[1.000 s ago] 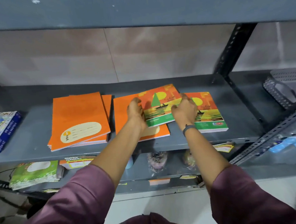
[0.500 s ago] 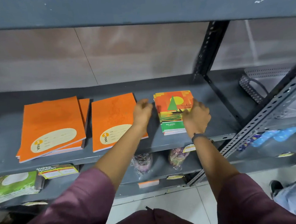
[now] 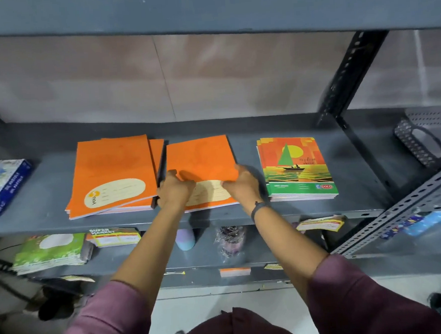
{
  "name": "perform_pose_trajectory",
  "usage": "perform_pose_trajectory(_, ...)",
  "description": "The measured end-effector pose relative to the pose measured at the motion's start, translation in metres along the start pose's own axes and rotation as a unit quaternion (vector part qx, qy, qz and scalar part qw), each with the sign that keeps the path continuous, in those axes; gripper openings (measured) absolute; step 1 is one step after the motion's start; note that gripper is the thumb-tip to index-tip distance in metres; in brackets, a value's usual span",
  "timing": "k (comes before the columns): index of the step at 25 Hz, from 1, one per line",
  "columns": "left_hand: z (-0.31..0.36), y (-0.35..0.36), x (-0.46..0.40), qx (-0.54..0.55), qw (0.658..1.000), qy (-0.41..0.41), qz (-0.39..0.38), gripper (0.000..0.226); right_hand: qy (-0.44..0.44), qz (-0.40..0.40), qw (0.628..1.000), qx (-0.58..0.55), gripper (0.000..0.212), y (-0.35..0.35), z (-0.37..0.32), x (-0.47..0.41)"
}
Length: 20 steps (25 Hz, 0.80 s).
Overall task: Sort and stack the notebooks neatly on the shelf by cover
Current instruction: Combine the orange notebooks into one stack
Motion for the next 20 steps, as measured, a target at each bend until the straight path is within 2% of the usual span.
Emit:
perform_pose_trajectory(2,0.005,-0.009,0.000,0.147,0.989,0.005,0.001,0.048,0.039,0.028,0.995,-0.087,0.035,-0.005,0.011,-0.006)
perform_pose_trajectory(4,0.012,-0.016,0.002,0.271,0.962,0.003,-0.026,0.046,0.073,0.046,0.987,-0.136,0.026,-0.010,0.023,-0.011)
perform_pose_trajectory(7,0.026,-0.028,0.006,0.347,0.934,-0.006,-0.085,0.019,0.116,0.072,0.969,-0.204,0.041,-0.012,0.024,-0.008)
perform_pose_trajectory(9,0.031,-0.053,0.003,0.348,0.934,0.013,-0.076,0.031,0.098,0.077,0.959,-0.253,0.044,-0.007,-0.001,-0.003)
perform_pose_trajectory(10,0.032,-0.071,0.000,0.344,0.937,0.032,-0.058,0.026,0.076,0.076,0.956,-0.274,0.040,-0.002,-0.020,0.000)
perform_pose_trajectory(12,0.026,-0.112,-0.012,0.329,0.941,0.084,-0.009,0.019,0.036,0.064,0.951,-0.299,0.037,0.016,-0.061,0.005)
perform_pose_trajectory(14,0.006,-0.150,-0.031,0.299,0.948,0.096,0.052,0.031,0.000,0.038,0.952,-0.304,0.042,0.042,-0.098,0.008)
perform_pose_trajectory(17,-0.038,-0.194,-0.060,0.236,0.961,0.064,0.131,0.035,-0.014,-0.022,0.969,-0.247,0.046,0.095,-0.129,0.011)
perform_pose_trajectory(20,-0.065,-0.201,-0.078,0.079,0.984,0.073,0.141,0.032,-0.039,-0.076,0.987,-0.133,0.040,0.140,-0.131,0.011)
Point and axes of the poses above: each hand's wrist, its own x-axis away from the middle knuckle, its own y-axis out of the palm, z = x × y, the point moved 10 cm from there along -x, towards the middle knuckle, and after that the axes turned 7 degrees about -y, right-handed, at the moved point
